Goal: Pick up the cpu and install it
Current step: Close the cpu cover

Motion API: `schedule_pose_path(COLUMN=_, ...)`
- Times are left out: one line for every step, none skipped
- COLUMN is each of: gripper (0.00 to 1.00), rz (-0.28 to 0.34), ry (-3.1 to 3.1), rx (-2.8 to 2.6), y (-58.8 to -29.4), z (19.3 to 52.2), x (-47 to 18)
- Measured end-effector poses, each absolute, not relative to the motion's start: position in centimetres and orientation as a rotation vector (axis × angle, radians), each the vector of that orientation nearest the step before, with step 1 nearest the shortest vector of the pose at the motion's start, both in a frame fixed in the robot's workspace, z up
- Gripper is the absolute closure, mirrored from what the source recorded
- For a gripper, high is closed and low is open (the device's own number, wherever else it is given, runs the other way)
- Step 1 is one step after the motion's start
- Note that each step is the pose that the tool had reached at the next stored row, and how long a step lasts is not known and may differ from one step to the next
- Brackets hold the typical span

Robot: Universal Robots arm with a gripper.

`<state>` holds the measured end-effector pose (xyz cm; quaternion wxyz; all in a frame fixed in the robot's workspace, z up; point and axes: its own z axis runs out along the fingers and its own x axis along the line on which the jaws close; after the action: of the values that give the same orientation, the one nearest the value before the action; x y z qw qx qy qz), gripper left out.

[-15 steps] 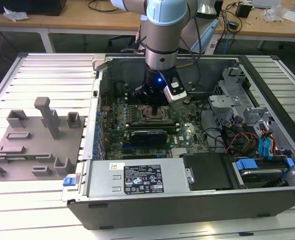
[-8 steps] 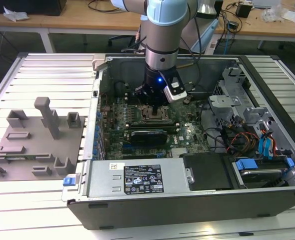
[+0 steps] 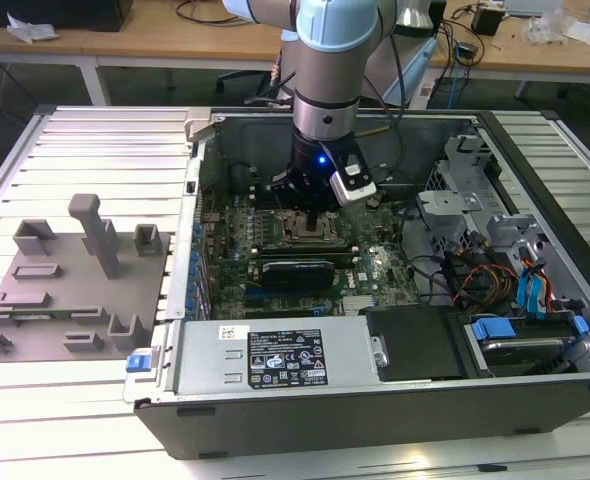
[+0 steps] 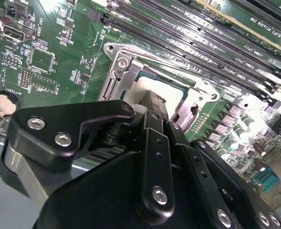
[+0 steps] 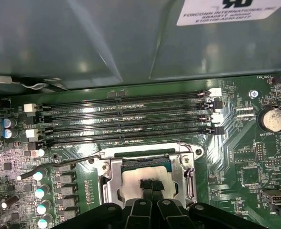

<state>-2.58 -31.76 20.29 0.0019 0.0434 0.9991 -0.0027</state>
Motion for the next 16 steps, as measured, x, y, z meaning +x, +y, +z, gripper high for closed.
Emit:
schedule_pose_path(gripper=0.89, rz=-0.008, ry=3.135, rx=0.137, y=-31.8, z=20.3, x=-2.6)
schedule_pose_path(gripper=0.89, rz=-0.008, ry=3.135, rx=0.137, y=-31.8, z=20.3, x=-2.6)
schedule_pose_path(gripper=0.89, rz=-0.006, ry=3.134, rx=0.137, y=-31.7, z=20.4, x=-2.6)
schedule_pose_path(gripper=0.89, rz=-0.004, ry=3.133, rx=0.137, y=-31.7, z=20.5, x=-2.6)
schedule_pose_path(gripper=0.89, rz=-0.006, ry=3.134, rx=0.137, y=-31.7, z=20.7, x=-2.6)
schedule_pose_path(gripper=0.89, rz=-0.008, ry=3.135, rx=0.137, y=-31.8, z=21.1, x=-2.6)
schedule_pose_path(gripper=0.89, rz=-0.008, ry=3.135, rx=0.137, y=-31.8, z=21.2, x=-2.6)
schedule_pose_path(gripper=0.89, rz=-0.008, ry=3.135, rx=0.137, y=-31.8, z=21.3, x=-2.6)
schedule_pose_path(gripper=0.89, rz=-0.008, ry=3.133, rx=0.137, y=-31.8, z=21.3, x=-2.6)
schedule_pose_path(gripper=0.89, rz=-0.008, ry=3.13, rx=0.137, y=-31.8, z=21.3, x=-2.8)
schedule_pose_path(gripper=0.89, rz=-0.008, ry=3.126, rx=0.136, y=-31.8, z=21.3, x=-3.1)
schedule_pose_path(gripper=0.89, rz=-0.007, ry=3.122, rx=0.137, y=-31.8, z=21.3, x=-3.4)
schedule_pose_path(gripper=0.89, rz=-0.007, ry=3.115, rx=0.137, y=-31.8, z=21.3, x=-3.8)
schedule_pose_path(gripper=0.89, rz=-0.006, ry=3.108, rx=0.136, y=-31.8, z=21.3, x=-4.3)
schedule_pose_path(gripper=0.89, rz=-0.006, ry=3.103, rx=0.136, y=-31.8, z=21.2, x=-4.7)
schedule_pose_path(gripper=0.89, rz=-0.006, ry=3.098, rx=0.135, y=-31.8, z=21.2, x=-5.1)
